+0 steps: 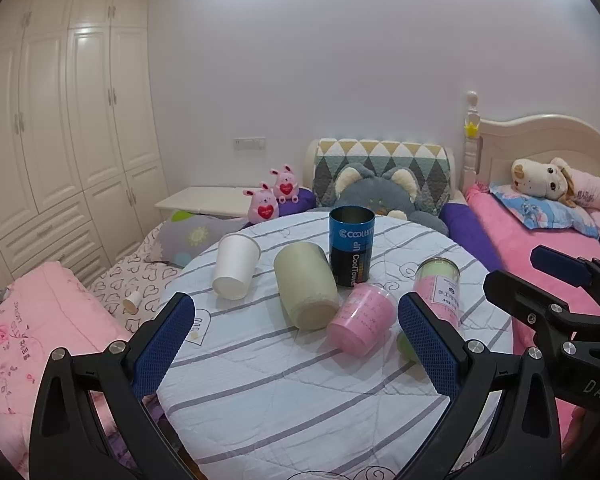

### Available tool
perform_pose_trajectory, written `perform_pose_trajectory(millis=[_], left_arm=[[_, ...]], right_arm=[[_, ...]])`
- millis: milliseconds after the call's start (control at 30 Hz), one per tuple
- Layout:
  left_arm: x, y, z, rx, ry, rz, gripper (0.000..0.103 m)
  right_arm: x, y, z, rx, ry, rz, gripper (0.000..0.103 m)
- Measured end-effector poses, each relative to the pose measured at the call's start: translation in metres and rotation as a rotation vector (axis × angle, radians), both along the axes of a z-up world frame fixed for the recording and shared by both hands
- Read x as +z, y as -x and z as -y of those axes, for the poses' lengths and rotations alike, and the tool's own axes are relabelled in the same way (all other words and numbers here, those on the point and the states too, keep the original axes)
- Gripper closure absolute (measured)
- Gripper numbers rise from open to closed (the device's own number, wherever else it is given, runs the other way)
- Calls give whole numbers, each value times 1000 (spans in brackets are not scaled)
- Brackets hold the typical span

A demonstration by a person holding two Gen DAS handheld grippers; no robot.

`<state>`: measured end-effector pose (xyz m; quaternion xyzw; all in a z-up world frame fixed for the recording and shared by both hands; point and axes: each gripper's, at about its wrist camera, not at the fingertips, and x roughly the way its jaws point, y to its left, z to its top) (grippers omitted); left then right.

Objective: Flip cup upright

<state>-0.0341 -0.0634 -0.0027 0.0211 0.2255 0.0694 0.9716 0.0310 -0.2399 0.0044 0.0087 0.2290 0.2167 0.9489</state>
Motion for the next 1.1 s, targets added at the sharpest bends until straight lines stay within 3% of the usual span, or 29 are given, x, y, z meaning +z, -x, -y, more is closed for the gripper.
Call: perform_pose_trajectory(millis=[1100], left_arm=[[24,-2,-2,-15,15,79,0]], right_arm=[[24,4,0,-22,27,69,22]])
